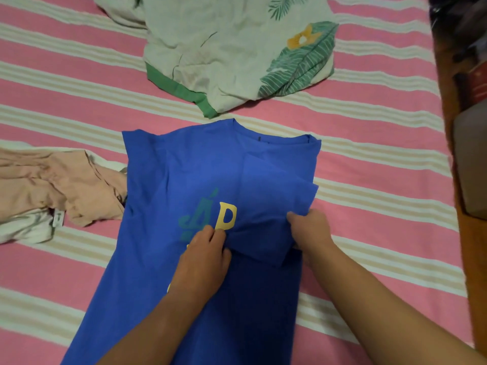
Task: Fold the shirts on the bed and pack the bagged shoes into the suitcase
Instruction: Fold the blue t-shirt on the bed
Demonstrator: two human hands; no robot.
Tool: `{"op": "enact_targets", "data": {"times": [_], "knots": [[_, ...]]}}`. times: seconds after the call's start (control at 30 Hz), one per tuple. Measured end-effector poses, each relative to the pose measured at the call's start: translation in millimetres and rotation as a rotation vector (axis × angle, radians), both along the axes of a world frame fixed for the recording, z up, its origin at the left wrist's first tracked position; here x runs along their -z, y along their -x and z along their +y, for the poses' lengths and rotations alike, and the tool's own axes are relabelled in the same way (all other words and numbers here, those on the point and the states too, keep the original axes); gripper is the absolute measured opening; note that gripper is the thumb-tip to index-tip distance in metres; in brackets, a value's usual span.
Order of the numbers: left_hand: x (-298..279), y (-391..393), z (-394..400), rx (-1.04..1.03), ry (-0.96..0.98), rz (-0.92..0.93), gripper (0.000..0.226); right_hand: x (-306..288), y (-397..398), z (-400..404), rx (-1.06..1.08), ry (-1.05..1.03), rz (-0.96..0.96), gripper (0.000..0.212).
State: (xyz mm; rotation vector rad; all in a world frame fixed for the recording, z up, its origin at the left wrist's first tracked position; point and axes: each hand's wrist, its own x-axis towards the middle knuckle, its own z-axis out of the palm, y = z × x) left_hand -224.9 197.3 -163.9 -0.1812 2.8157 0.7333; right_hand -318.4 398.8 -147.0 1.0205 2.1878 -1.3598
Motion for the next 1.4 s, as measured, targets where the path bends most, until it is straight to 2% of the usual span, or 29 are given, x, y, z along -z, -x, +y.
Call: {"op": "enact_targets", "data": {"times": [0.07, 0.1, 0.17, 0.23, 0.3, 0.37, 0.47, 0.57, 0.63, 0.7, 0.73, 0.8, 0.83, 0.87, 0.97, 1.03, 1.13, 1.2, 1.23, 1.3, 1.33, 1.4], "knots": [[1.3, -0.7, -4.3, 0.015, -0.024, -0.008, 0.010, -15.3, -3.6, 7.8, -0.121, -0.137, 0.007, 0.015], [2.0, -1.4, -6.4, 0.022, -0.038, -0.002, 0.011, -23.0, 0.2, 11.4, -0.211, -0.295, 0.081, 0.020], [3.6, -3.6, -10.6, 0.030, -0.080, 0.017, 0.016, -33.2, 24.1, 9.5, -0.377, -0.559, 0.359, 0.027], [4.7, -6.1, -12.9, 0.019, -0.130, 0.043, 0.022, -33.5, 64.7, -5.8, -0.640, -0.559, 0.513, 0.028], [5.9, -7.4, -11.5, -0.042, -0.185, 0.052, 0.028, -23.0, 104.2, -29.6, -0.934, -0.526, 0.491, 0.033], [6.8, -6.9, -5.8, -0.113, -0.221, 0.074, 0.032, -14.6, 132.5, -52.2, -1.084, -0.500, 0.392, 0.036], [12.0, -6.2, -2.2, -0.154, -0.238, 0.077, 0.027, -9.8, 151.6, -70.0, -1.122, -0.518, 0.221, 0.011], [14.0, -8.5, -6.5, -0.174, -0.282, 0.024, 0.029, -7.2, 157.5, -74.0, -1.006, -0.496, 0.229, 0.010], [2.8, -9.9, -2.5, -0.116, -0.218, 0.026, 0.027, -2.0, 154.8, -75.7, -0.950, -0.516, 0.273, 0.010], [-12.4, -7.7, 0.2, -0.066, -0.043, 0.100, 0.030, 1.2, 143.4, -77.9, -0.918, -0.684, 0.420, 0.018], [-22.9, -1.7, -6.0, -0.110, 0.005, 0.148, 0.033, 2.1, 133.3, -79.6, -0.903, -0.794, 0.536, 0.026], [-35.3, 17.8, -38.9, -0.281, 0.022, 0.210, 0.027, 3.4, 107.7, -83.8, -0.876, -0.891, 0.809, 0.032], [-37.6, 29.2, -61.7, -0.386, 0.006, 0.240, 0.027, 6.9, 93.0, -83.7, -0.890, -0.890, 0.888, 0.034], [-39.2, 41.1, -88.0, -0.485, -0.002, 0.262, 0.037, 15.2, 79.0, -83.7, -0.953, -0.885, 0.886, 0.041], [-40.2, 79.1, -153.0, -0.540, 0.083, 0.210, 0.064, 41.8, 49.1, -82.8, -1.248, -0.903, 0.474, 0.073], [-33.2, 107.5, -176.6, -0.471, 0.174, 0.087, 0.058, 49.9, 47.1, -81.5, -1.291, -0.910, 0.362, 0.079], [-43.9, 136.9, -174.7, -0.454, 0.093, -0.045, 0.024, 41.4, 55.7, -83.2, -1.319, -0.832, 0.305, 0.082], [-53.7, 134.1, -141.8, -0.333, 0.095, 0.072, 0.009, 29.8, 65.0, -84.1, -1.289, -0.686, 0.280, 0.074], [-56.5, 122.1, -117.5, -0.215, 0.060, 0.139, 0.011, 20.1, 68.5, -84.4, -1.196, -0.544, 0.279, 0.068], [-62.6, 72.2, -64.0, 0.033, -0.006, 0.194, 0.037, -0.8, 67.4, -81.2, -0.813, -0.235, 0.383, 0.053], [-61.5, 40.8, -46.4, 0.107, -0.028, 0.202, 0.046, -9.8, 62.0, -75.9, -0.589, -0.153, 0.436, 0.044], [-54.9, -12.2, -39.1, 0.127, -0.074, 0.276, 0.040, -23.0, 43.0, -62.1, -0.268, -0.108, 0.419, 0.026]]}}
